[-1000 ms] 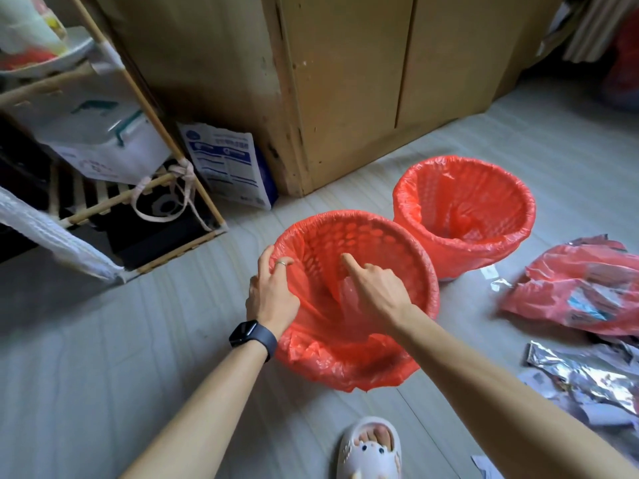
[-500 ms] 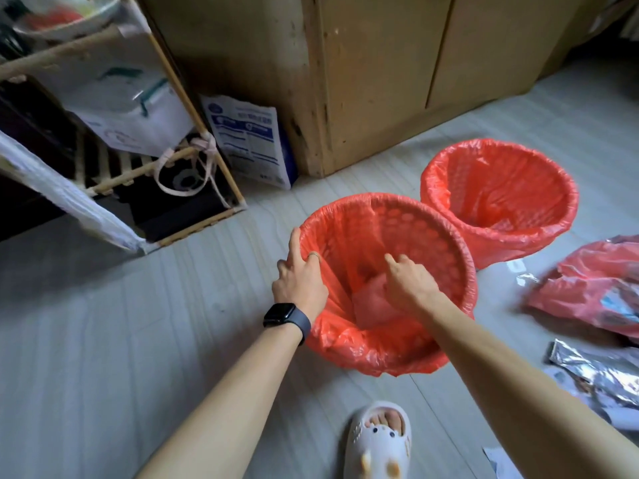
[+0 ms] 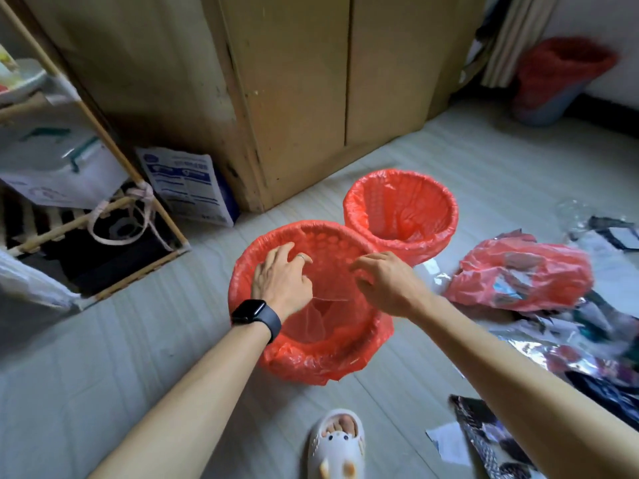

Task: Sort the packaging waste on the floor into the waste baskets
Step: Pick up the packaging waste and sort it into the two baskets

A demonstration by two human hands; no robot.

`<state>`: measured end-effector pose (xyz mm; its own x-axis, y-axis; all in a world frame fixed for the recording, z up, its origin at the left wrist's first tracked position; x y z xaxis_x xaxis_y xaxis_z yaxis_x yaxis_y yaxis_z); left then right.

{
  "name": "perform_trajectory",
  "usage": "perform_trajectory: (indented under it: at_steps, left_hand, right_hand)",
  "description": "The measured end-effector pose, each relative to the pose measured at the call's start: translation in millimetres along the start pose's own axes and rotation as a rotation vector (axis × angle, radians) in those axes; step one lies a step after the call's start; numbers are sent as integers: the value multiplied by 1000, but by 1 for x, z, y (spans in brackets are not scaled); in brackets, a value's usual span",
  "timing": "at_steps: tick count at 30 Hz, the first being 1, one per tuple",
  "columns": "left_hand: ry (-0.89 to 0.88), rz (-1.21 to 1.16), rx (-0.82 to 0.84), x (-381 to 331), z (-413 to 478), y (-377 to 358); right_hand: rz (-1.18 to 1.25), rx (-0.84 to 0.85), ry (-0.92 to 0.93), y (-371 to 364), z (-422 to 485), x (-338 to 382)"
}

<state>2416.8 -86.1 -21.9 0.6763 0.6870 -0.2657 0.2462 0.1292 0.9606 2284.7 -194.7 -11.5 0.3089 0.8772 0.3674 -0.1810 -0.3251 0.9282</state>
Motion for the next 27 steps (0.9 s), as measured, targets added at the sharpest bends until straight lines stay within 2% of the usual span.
perform_trajectory:
  at_steps: [5, 8, 14, 19, 27]
  left_hand:
    - [-217, -2, 10, -86, -23, 9]
    - [-395, -21, 14, -161, -55, 8]
    - [-651, -1, 215, -283, -117, -45]
    - [-734, 82, 398, -338, -141, -124]
    - [-750, 262, 661, -322, -161, -262]
  right_hand:
    - [-7, -70, -124, 75, -76, -31]
    - [-25, -103, -237, 104, -139, -65]
    - [36, -228, -431, 120, -263, -128]
    - [108, -258, -617, 95, -344, -178]
    - [177, 65, -781, -33, -394, -216]
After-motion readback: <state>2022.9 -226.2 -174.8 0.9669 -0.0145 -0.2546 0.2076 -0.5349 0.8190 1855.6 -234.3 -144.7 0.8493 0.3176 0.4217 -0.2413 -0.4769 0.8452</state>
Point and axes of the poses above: each hand's wrist, its own z-axis towards the middle knuckle, its own y-axis out of the back of the hand, x = y × z, the point moved 10 cm from there along z, towards the middle knuckle, and after that the axes turned 5 degrees about y, right-handed, at the moved point
